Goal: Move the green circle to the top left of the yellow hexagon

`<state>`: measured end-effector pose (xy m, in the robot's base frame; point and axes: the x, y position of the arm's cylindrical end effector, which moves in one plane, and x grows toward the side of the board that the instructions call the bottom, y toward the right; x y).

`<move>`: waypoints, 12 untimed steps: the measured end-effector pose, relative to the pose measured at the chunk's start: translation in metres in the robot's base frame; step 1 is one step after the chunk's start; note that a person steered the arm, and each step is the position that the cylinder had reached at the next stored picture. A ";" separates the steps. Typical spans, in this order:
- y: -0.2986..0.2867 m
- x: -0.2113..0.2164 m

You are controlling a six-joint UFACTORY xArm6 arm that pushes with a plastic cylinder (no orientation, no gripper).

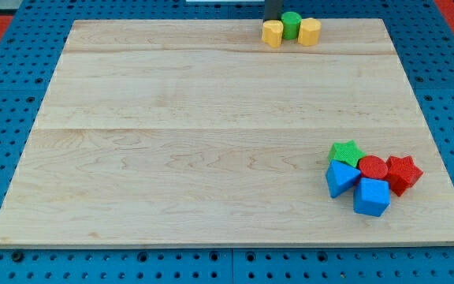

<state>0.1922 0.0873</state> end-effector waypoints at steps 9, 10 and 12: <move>0.190 -0.001; 0.104 0.000; 0.077 0.000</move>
<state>0.1920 0.1646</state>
